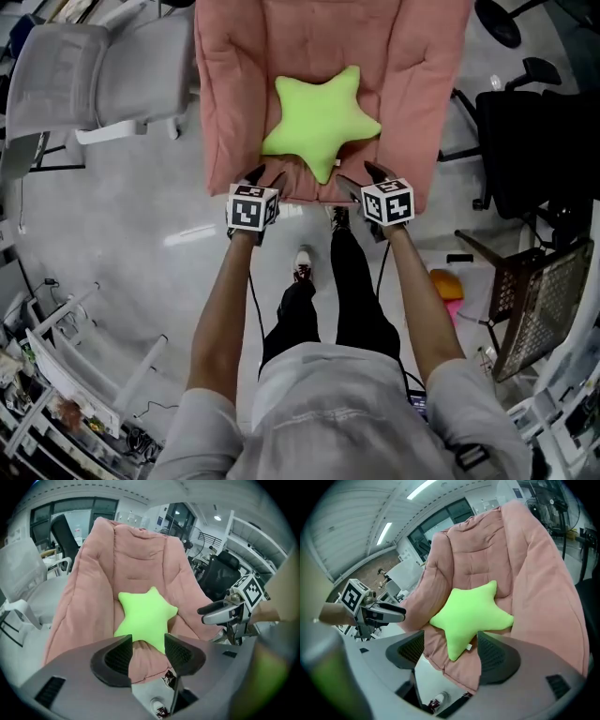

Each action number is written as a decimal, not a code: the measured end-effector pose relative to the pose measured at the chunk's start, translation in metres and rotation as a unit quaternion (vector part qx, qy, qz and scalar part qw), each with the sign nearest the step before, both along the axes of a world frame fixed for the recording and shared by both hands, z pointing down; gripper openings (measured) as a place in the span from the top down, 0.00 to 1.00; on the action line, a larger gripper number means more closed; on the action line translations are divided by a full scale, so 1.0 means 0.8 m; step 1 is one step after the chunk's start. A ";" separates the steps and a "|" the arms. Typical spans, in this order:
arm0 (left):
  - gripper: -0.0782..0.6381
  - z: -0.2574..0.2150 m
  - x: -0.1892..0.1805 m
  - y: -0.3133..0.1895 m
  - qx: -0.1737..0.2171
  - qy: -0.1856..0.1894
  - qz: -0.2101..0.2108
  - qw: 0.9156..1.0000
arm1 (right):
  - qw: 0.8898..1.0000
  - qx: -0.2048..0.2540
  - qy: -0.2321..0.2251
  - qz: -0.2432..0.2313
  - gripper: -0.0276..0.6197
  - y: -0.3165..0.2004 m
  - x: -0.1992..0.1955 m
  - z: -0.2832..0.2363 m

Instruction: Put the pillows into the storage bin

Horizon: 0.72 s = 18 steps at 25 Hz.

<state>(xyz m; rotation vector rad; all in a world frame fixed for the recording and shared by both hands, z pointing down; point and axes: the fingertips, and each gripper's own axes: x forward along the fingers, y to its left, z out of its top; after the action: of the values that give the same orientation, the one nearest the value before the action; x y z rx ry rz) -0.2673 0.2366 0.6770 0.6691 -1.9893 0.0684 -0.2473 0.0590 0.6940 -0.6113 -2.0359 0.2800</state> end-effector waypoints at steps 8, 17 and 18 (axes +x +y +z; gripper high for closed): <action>0.54 0.070 -0.014 -0.069 0.043 0.058 -0.037 0.997 | 0.986 0.099 -0.013 -0.130 0.40 -0.039 -0.095 0.056; 0.42 0.149 0.013 -0.120 0.100 0.145 -0.156 0.972 | 0.924 0.200 0.018 -0.325 0.39 -0.050 -0.104 0.125; 0.42 0.155 0.014 -0.124 0.103 0.149 -0.162 0.970 | 0.924 0.203 0.026 -0.323 0.39 -0.054 -0.106 0.131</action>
<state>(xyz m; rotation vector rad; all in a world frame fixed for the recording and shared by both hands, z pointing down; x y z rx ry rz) -0.2562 0.1373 0.8014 0.4448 -1.7994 -0.4187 -0.3320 0.0157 0.7990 -0.9468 -1.6563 -0.5005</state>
